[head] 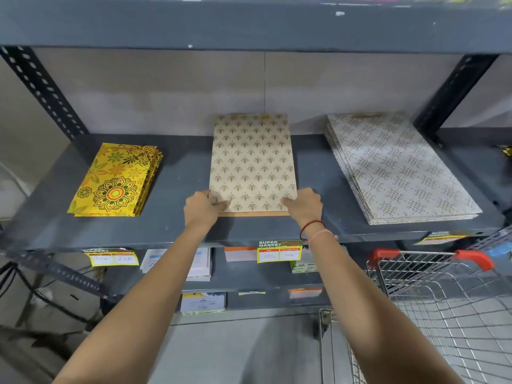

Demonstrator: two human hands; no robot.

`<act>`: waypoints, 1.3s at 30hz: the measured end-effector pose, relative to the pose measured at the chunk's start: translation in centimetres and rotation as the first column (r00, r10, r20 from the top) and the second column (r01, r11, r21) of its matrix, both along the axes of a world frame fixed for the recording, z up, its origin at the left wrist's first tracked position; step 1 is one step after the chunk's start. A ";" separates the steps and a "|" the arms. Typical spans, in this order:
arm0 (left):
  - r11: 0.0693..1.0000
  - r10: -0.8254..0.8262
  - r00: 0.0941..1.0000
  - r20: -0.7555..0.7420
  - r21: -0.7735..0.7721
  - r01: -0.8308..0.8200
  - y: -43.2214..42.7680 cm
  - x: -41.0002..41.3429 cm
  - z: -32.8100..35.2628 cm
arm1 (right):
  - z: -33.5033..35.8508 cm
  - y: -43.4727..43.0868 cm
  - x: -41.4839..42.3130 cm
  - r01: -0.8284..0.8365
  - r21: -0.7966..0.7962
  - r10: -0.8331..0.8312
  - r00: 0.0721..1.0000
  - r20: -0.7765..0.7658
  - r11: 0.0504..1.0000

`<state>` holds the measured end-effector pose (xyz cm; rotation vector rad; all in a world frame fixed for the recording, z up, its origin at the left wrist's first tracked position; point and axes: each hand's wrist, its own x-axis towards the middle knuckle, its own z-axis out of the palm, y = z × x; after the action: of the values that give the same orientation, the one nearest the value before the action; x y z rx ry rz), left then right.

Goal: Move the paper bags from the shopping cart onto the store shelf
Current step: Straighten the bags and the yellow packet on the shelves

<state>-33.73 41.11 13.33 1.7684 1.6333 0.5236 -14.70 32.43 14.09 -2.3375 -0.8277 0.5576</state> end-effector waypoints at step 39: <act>0.980 -0.194 0.979 -0.060 0.033 0.196 -0.8 -1.6 1.1 | 0.9 -2.6 2.1 -0.321 0.057 0.320 0.947 0.023 0.945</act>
<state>-35.28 40.31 14.44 1.9630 1.4753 0.4200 -12.65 29.83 15.00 -2.1658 -1.2264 0.6412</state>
